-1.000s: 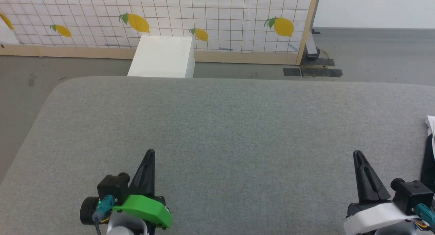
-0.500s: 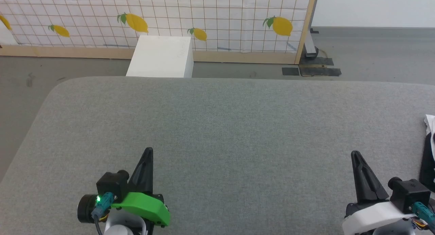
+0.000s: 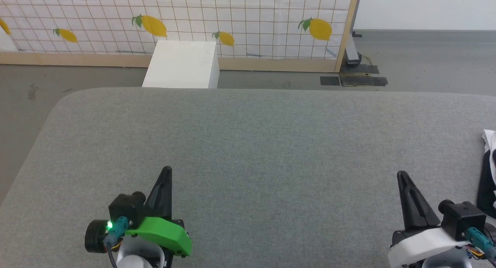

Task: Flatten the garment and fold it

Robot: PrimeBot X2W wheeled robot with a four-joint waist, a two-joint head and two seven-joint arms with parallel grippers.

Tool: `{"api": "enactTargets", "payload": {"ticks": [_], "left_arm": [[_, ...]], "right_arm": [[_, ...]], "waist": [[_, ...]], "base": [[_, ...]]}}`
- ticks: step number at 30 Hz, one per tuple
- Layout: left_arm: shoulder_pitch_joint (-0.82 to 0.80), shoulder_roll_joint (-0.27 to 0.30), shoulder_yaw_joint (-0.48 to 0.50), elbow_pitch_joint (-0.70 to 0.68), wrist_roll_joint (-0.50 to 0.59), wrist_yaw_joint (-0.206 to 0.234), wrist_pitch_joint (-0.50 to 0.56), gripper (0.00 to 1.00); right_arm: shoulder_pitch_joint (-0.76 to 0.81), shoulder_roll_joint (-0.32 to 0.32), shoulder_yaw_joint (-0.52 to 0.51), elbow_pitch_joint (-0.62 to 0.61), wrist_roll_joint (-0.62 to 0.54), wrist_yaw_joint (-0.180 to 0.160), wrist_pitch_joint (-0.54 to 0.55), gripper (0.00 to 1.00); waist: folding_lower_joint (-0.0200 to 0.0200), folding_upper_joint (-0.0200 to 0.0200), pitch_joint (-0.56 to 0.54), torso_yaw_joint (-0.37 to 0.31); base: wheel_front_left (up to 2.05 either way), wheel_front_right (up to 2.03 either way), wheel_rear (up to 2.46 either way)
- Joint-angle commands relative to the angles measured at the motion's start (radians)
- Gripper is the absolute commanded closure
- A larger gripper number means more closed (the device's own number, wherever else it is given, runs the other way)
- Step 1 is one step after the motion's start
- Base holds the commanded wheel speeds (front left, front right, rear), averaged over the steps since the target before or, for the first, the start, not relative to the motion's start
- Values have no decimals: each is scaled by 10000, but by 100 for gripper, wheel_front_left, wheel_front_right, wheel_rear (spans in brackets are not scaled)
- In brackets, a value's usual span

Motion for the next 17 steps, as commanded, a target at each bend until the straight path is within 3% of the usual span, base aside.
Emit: {"api": "enactTargets", "payload": {"ticks": [1, 17], "left_arm": [[123, -31, 51, -69, 92, 86, 61, 100], [187, -46, 208, -336, 386, 176, 381, 100]], "right_arm": [[-185, 9, 31, 35, -86, -5, 55, 100], [-315, 13, 114, 57, -226, -7, 241, 100]], "waist": [[0, 0, 2, -4], [0, 0, 20, -60]], "base": [[0, 0, 0], [0, 0, 0]]}}
